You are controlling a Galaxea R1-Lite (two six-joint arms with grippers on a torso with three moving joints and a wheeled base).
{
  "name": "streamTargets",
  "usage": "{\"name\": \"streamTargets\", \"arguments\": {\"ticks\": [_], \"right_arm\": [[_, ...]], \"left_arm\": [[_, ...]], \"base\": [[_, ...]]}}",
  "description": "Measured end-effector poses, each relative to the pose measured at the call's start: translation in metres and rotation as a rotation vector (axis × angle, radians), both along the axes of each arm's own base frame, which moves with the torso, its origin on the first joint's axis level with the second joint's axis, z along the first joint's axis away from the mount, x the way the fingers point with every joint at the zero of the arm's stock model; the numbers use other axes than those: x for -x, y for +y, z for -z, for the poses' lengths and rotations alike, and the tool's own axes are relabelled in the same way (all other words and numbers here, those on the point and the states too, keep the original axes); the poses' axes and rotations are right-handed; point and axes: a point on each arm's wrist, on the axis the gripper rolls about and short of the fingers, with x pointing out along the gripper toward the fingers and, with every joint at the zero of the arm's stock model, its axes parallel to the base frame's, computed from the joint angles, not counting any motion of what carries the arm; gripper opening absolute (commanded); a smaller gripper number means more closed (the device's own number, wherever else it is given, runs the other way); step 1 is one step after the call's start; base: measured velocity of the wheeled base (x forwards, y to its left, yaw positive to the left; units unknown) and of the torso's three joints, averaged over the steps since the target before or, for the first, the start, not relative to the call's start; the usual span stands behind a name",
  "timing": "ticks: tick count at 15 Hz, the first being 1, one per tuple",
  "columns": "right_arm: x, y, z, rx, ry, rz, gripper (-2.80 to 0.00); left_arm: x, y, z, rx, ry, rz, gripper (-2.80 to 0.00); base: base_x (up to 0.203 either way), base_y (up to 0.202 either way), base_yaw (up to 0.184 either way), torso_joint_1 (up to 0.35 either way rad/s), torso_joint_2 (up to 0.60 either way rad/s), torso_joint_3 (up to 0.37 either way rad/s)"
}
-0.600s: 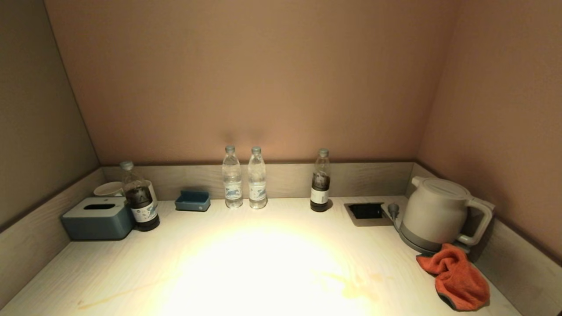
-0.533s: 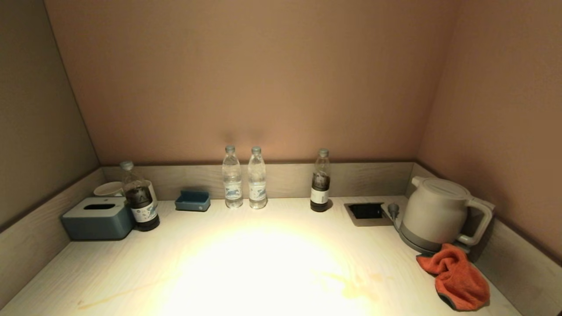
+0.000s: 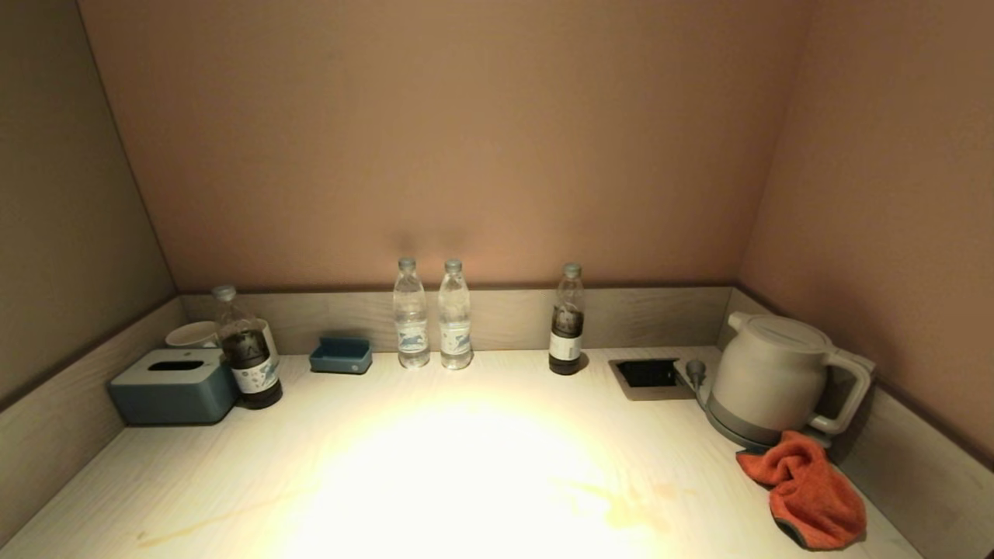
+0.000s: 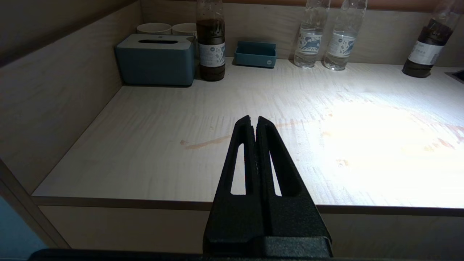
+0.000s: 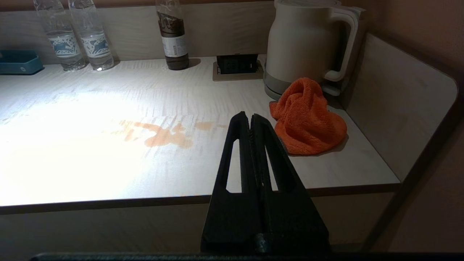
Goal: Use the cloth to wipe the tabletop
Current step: Pick up the tablecloth
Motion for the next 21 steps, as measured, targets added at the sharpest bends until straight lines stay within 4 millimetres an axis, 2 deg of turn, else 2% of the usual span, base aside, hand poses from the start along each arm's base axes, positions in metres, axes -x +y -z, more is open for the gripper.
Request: {"name": "streamTargets", "arguments": {"ticks": [12,17,19,21], "right_arm": [[0.000,0.000,-0.001,0.003,-0.004,0.001,-2.80],[0.013,0.000,-0.041,0.050,-0.114,0.017,-2.80],[0.015,0.000,-0.067,0.083,-0.142,0.022,-2.80],[0.007,0.000,-0.096,0.119,-0.120,0.026,-2.80]], "left_arm": [[0.000,0.000,0.000,0.000,0.000,0.000,-2.80],[0.000,0.000,0.000,0.000,0.000,0.000,-2.80],[0.000,0.000,0.000,0.000,0.000,0.000,-2.80],[0.000,0.000,0.000,0.000,0.000,0.000,-2.80]], "base": [[0.000,0.000,0.000,0.000,0.00,0.000],[0.000,0.000,0.000,0.000,0.00,0.000],[0.000,0.000,0.000,0.000,0.00,0.000],[0.000,0.000,0.000,0.000,0.00,0.000]]}}
